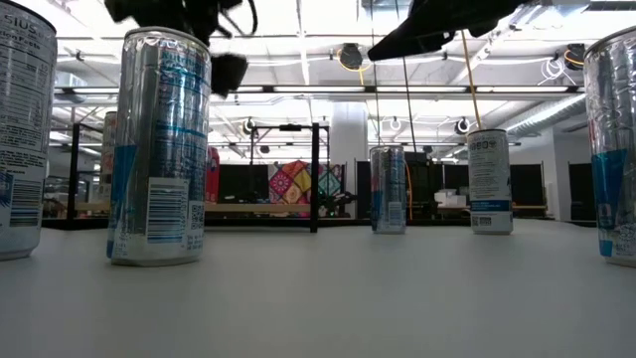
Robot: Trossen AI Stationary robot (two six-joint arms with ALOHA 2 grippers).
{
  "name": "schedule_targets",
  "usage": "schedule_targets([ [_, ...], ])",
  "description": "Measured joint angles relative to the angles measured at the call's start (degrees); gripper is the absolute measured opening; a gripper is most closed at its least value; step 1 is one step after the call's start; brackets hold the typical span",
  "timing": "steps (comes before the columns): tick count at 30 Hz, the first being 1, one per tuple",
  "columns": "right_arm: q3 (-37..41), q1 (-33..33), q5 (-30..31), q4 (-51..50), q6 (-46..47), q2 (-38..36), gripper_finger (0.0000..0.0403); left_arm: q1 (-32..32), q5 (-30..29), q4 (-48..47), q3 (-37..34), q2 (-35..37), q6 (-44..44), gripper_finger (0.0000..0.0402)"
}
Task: Place canned beverage on shelf
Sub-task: Put the red soda can on the shelf aligned with the other red soda can
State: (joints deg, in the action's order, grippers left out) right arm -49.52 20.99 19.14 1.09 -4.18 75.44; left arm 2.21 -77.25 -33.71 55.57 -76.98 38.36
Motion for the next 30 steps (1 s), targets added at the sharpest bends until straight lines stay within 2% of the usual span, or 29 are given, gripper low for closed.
schedule_targets([
  [4,0.0,0.0,0.0,0.4,-0.7,0.0,0.0306,-5.2,0.9,-0.5,0.4,2.5,0.2,0.0350],
  [6,0.0,0.0,0.0,0.4,-0.9,0.0,0.0306,-8.2,4.2,-3.2,0.4,3.9,3.3,0.0350],
  [9,0.0,0.0,0.0,0.5,-1.0,0.0,0.0306,-12.6,10.5,-9.5,0.4,5.2,13.9,0.0344],
  [13,0.0,0.0,0.0,0.9,-1.1,0.0,0.0306,-18.0,14.5,-19.1,0.3,5.5,28.1,0.0327],
  [19,0.0,0.0,0.0,0.8,-1.2,0.0,0.0306,-19.8,20.0,-24.0,-4.7,3.9,41.6,0.0298],
  [26,0.0,0.0,0.0,0.8,-1.2,0.0,0.0306,-19.0,19.9,-23.1,-13.8,1.7,50.9,0.0261],
  [30,0.0,0.0,0.0,0.8,-1.2,0.0,0.0306,-19.1,16.5,-15.5,-20.5,1.7,53.0,0.0238],
])
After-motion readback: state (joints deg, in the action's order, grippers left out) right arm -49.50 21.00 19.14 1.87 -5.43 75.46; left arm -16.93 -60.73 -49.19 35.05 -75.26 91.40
